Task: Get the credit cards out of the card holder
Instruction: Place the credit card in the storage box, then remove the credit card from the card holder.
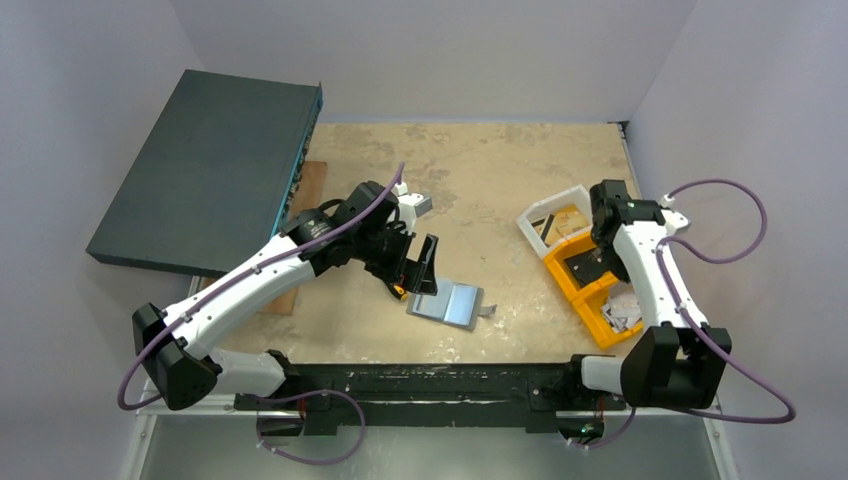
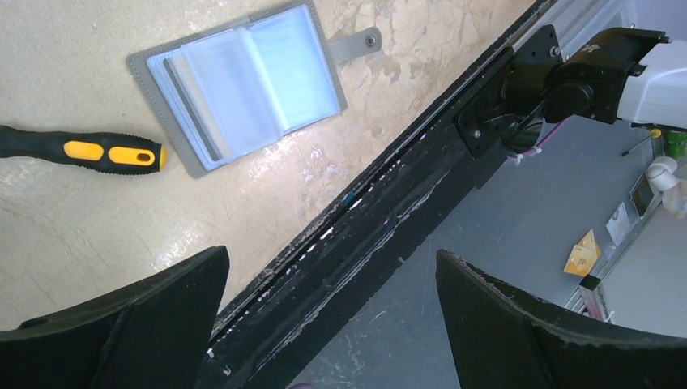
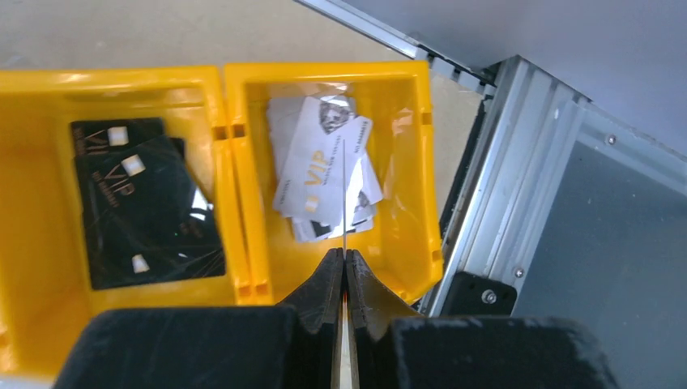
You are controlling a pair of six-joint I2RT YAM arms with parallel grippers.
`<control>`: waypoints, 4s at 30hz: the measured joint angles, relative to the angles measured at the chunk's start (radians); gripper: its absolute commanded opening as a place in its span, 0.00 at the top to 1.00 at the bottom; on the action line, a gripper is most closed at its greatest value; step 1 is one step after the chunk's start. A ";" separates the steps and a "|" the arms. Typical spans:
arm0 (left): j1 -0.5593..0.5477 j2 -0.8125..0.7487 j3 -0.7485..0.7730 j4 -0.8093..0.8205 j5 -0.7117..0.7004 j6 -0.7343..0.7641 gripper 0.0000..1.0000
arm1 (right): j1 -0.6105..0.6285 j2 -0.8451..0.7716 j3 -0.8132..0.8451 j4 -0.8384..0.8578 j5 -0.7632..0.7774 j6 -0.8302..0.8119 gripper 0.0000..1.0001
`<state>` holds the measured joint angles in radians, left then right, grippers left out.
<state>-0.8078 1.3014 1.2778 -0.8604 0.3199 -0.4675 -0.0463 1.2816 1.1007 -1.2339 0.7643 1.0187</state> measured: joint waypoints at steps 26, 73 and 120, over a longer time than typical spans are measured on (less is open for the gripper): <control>0.000 0.060 0.000 -0.001 0.009 0.000 0.00 | -0.171 0.139 -0.057 0.100 -0.032 -0.109 0.29; 0.112 0.075 -0.151 0.091 -0.220 -0.182 0.00 | 0.874 0.210 -0.308 0.982 -0.686 -0.171 0.43; 0.048 0.399 -0.215 0.320 -0.059 -0.231 0.70 | 0.868 0.225 -0.523 1.374 -0.769 -0.122 0.97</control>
<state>-0.7601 1.7000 1.0630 -0.5400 0.2611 -0.6983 0.8219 1.5066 0.5781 0.1398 -0.0048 0.8963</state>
